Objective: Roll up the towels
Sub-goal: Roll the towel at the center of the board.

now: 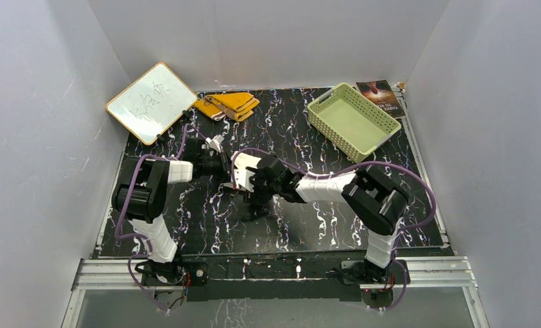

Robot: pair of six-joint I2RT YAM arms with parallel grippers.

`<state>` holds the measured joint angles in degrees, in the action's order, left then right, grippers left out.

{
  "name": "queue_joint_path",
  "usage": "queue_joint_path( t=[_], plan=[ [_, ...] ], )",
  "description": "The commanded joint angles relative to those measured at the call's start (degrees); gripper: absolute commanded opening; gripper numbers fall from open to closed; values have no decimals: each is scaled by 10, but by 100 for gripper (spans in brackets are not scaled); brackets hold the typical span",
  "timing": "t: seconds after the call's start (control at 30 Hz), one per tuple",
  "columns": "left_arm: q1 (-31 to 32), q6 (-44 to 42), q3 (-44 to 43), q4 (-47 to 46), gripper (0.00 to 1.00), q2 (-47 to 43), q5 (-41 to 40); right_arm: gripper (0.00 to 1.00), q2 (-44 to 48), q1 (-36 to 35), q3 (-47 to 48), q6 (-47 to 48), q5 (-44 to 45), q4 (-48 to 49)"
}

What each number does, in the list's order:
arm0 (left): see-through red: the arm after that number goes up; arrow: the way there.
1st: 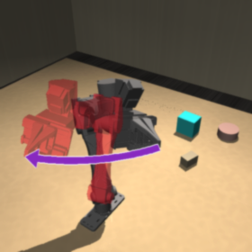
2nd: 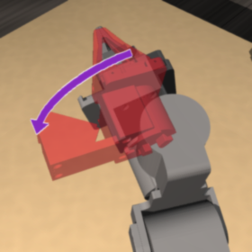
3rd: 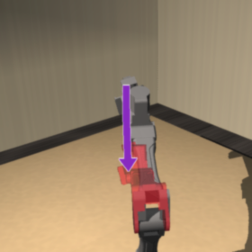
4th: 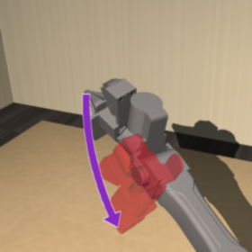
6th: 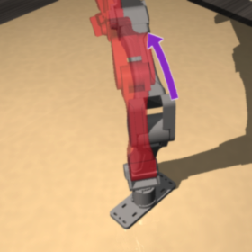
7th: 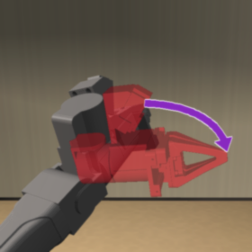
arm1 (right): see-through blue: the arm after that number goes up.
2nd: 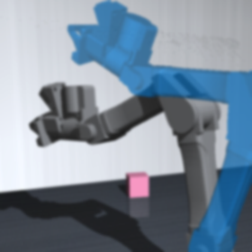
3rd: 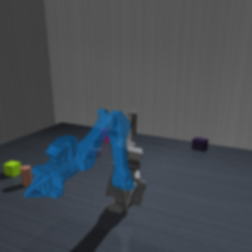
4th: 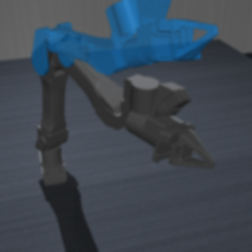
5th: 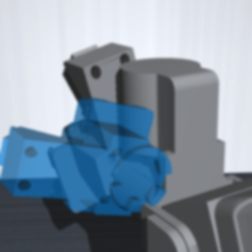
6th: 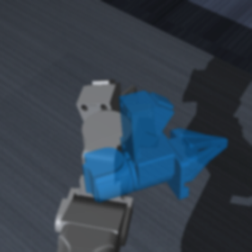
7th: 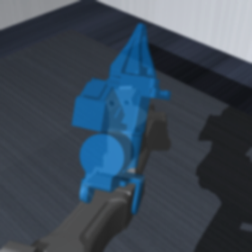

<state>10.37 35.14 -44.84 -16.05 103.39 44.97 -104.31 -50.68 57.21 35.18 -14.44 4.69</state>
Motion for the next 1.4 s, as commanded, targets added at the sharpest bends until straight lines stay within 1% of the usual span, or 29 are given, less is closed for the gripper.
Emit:
queue_joint_path(
  t=[0.0,0.1,0.2,0.3,0.37,0.43,0.47,0.5,0.57,0.7,0.73,0.83,0.93,1.0,1.07,1.17,1.23,1.37],
  plan=[
    [2,-34,-10,57,11,-1,-42,56,-16,-3,-6,15,49,28],
    [0,-47,-25,67,16,-30,-17,48,-34,-3,3,-6,69,21],
    [-6,-75,-51,111,22,-92,-19,32,-39,-2,10,-35,65,4],
    [-26,-103,-66,156,26,-155,-15,15,-34,-3,6,-80,37,-7],
    [-40,-118,-67,182,27,-185,-6,0,-25,-3,5,-117,6,-21],
    [-48,-137,-64,212,27,-212,-4,0,-15,-2,11,-181,-16,-35],
    [-50,-145,-59,224,27,-224,-5,0,-12,1,15,-207,-40,-44],
    [-51,-150,-51,233,27,-236,-5,0,-8,3,17,-235,-62,-49],
    [-54,-154,-30,237,27,-255,-5,0,1,4,10,-303,-78,-41],
    [-55,-150,4,234,26,-277,2,0,19,4,-7,-364,-146,-35],
    [-55,-150,8,234,26,-279,7,0,16,4,3,-383,-153,-52],
    [-55,-148,10,232,24,-285,19,0,-15,5,62,-409,-192,-148],
    [-55,-144,13,225,24,-299,30,0,-42,14,97,-433,-256,-183],
    [-55,-140,16,220,23,-305,38,0,-51,26,83,-457,-305,-140],
    [-55,-132,21,213,22,-312,45,0,-54,35,68,-483,-321,-98],
    [-55,-124,34,204,21,-322,49,0,-71,46,74,-502,-332,-82],
    [-55,-116,44,194,20,-323,52,0,-87,62,78,-528,-358,-59],
    [-55,-87,71,151,16,-320,69,0,-116,101,55,-640,-419,75]
  ],
)
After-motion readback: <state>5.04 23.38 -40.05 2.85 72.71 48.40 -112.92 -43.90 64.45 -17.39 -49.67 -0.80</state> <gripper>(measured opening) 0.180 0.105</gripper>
